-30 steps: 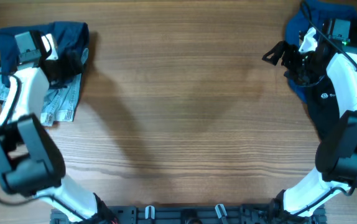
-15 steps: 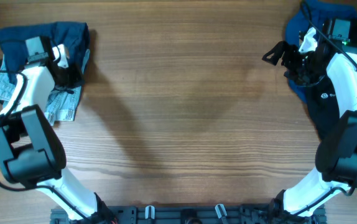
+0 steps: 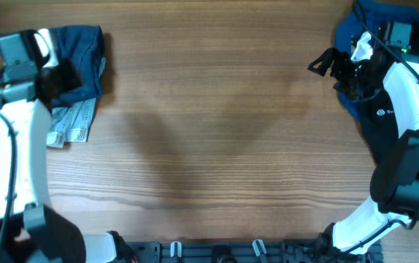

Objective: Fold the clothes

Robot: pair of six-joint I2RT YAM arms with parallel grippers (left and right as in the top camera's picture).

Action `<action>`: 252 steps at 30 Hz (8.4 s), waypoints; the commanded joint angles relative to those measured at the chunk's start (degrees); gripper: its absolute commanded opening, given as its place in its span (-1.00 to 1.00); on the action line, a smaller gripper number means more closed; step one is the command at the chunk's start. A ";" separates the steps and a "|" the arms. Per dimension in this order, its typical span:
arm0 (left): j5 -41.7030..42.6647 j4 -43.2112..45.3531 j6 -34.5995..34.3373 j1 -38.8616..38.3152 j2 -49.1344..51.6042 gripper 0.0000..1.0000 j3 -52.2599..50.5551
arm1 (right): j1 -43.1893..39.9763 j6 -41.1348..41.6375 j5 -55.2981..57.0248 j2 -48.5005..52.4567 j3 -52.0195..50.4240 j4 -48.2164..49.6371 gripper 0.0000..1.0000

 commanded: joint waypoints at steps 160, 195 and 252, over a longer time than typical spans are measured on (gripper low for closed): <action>8.26 35.21 7.32 -19.10 -88.24 1.00 -75.80 | 0.13 -23.08 9.03 -27.04 8.26 0.09 1.00; 8.26 35.21 7.32 -19.10 -88.19 0.99 -75.80 | 9.62 -12.39 9.42 -76.96 -54.25 46.95 0.99; 8.26 35.21 7.32 -19.10 -88.19 1.00 -75.80 | 9.62 -12.55 15.82 -108.00 -84.80 48.78 1.00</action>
